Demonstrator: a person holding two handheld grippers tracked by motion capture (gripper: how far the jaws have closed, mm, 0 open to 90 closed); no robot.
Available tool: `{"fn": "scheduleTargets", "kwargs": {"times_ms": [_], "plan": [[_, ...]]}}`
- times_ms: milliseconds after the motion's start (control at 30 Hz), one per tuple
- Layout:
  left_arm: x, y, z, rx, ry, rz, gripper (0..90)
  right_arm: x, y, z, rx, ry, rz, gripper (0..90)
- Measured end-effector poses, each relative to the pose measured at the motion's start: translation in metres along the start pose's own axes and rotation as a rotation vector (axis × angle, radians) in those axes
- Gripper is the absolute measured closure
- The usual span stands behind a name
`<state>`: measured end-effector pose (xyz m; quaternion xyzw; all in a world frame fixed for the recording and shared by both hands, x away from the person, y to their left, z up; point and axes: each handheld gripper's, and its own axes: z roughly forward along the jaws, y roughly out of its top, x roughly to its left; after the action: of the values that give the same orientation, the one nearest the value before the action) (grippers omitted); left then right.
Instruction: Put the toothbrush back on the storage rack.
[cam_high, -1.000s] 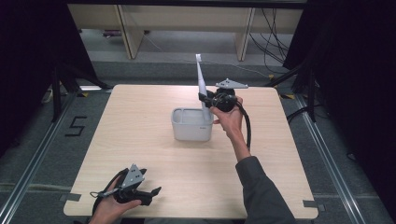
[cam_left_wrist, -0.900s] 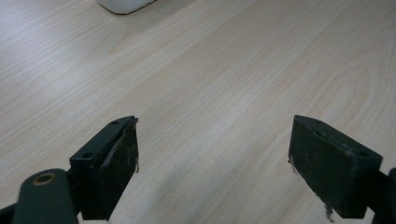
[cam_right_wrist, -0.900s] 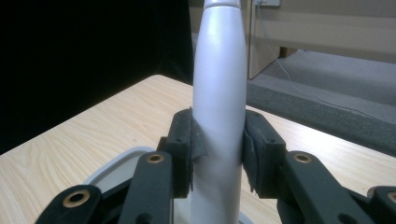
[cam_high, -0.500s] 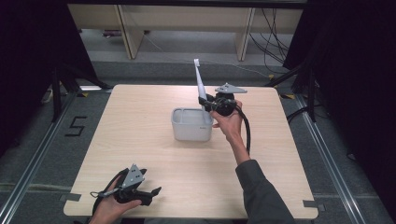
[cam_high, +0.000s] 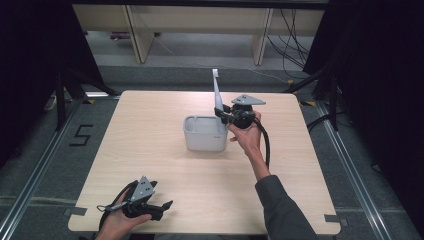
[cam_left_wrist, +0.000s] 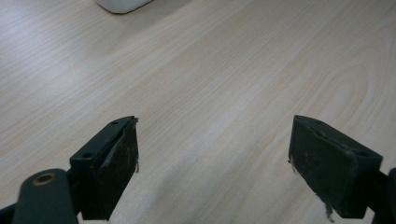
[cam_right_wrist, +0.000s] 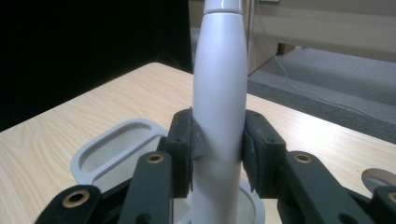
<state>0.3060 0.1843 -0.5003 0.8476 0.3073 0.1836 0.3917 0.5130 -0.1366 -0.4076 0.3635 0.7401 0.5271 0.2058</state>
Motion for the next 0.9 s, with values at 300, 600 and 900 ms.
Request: {"fn": "scheduleTargets", "kwargs": {"times_ms": [300,600,900], "plan": [[-0.001,0.000,0.001,-0.001,-0.001,-0.014,15.4,0.001,-0.006,-0.004,0.021,0.007,-0.026,66.4],[-0.001,0.000,0.001,-0.004,-0.003,-0.010,15.4,0.003,-0.011,-0.005,0.076,-0.012,-0.067,66.4],[-0.002,-0.001,0.002,-0.013,-0.008,-0.009,15.4,0.004,-0.017,-0.004,0.112,-0.022,-0.075,66.4]]}}
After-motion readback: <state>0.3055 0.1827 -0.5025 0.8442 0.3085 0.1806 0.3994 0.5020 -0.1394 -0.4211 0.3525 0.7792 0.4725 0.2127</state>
